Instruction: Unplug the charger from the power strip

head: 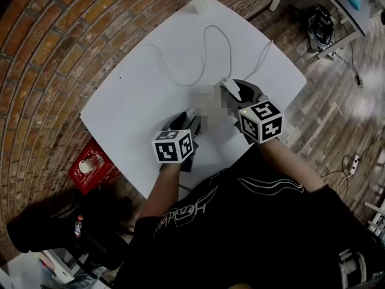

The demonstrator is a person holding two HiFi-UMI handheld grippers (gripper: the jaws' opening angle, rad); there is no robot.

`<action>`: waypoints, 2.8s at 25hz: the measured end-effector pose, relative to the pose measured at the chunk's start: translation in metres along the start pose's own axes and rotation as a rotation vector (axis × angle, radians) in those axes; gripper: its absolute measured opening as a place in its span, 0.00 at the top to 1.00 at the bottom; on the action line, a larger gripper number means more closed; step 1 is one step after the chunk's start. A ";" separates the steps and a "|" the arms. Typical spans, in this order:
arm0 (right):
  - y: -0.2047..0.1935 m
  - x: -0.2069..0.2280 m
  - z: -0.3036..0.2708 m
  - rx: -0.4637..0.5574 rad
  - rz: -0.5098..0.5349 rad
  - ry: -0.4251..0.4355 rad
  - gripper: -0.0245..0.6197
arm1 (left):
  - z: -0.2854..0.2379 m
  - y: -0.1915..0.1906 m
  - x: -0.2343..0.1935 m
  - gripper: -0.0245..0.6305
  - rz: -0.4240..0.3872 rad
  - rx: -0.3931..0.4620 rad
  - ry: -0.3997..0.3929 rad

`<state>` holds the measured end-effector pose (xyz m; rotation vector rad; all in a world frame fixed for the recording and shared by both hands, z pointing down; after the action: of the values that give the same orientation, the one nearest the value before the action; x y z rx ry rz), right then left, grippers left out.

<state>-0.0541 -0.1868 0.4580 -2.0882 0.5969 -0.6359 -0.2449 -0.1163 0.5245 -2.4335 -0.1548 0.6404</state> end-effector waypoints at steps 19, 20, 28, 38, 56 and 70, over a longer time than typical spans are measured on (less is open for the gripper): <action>0.015 -0.019 0.053 -0.020 -0.064 0.326 0.77 | 0.073 0.006 0.005 0.80 0.259 0.188 -0.005; 0.016 -0.021 0.056 -0.020 -0.073 0.346 0.77 | 0.079 0.008 0.013 0.81 0.259 0.207 -0.013; 0.032 -0.024 0.101 -0.003 -0.041 0.471 0.77 | 0.119 0.010 0.092 0.91 0.239 0.320 -0.136; 0.023 -0.022 0.168 0.035 -0.040 0.626 0.77 | 0.161 0.004 0.176 0.93 0.196 0.473 -0.110; 0.022 -0.009 0.205 0.090 -0.017 0.725 0.77 | 0.166 -0.002 0.235 0.95 0.094 0.528 -0.086; 0.022 0.005 0.212 0.098 -0.015 0.746 0.77 | 0.158 0.000 0.254 0.95 0.087 0.540 -0.060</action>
<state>0.0793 -0.0765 0.3330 -1.7269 0.9309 -1.4401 -0.0985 0.0325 0.3107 -1.9092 0.0926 0.6904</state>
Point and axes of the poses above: the fingertips, and each gripper's own axes: z backward along the fingers, x to its right, y out of its top, the point moved 8 cm from there along z, backward along the fingers, and after that the axes turned 4 degrees about -x, right-handed, at the moved point
